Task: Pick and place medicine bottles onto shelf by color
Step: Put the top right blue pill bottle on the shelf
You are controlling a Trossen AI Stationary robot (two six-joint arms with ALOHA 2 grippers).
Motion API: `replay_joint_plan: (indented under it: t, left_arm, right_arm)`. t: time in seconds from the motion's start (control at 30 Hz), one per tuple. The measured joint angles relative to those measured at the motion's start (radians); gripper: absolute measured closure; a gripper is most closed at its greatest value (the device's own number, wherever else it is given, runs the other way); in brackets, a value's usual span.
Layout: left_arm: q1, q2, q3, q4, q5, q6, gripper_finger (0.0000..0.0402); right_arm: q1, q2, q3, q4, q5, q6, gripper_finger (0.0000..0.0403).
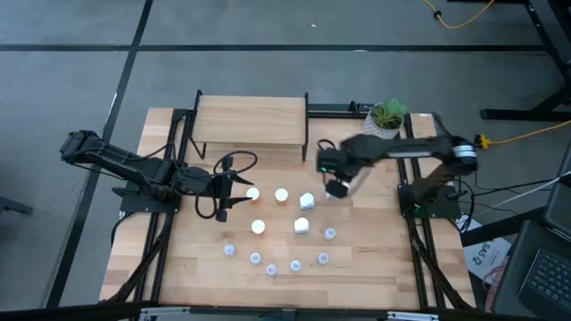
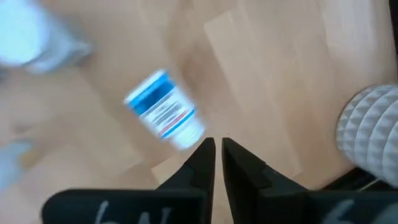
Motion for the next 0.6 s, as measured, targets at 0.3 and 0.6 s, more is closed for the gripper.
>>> replay_joint_plan:
  t: [0.3, 0.6]
  left_arm:
    - [0.000, 0.000, 0.000, 0.000, 0.000, -0.072, 0.0220]
    - [0.000, 0.000, 0.000, 0.007, 0.000, -0.072, 0.0220]
  right_arm:
    - [0.262, -0.285, -0.369, 0.292, 0.143, 0.303, 0.0371]
    - [0.320, -0.317, -0.623, 0.620, 0.055, 0.379, 0.0370]
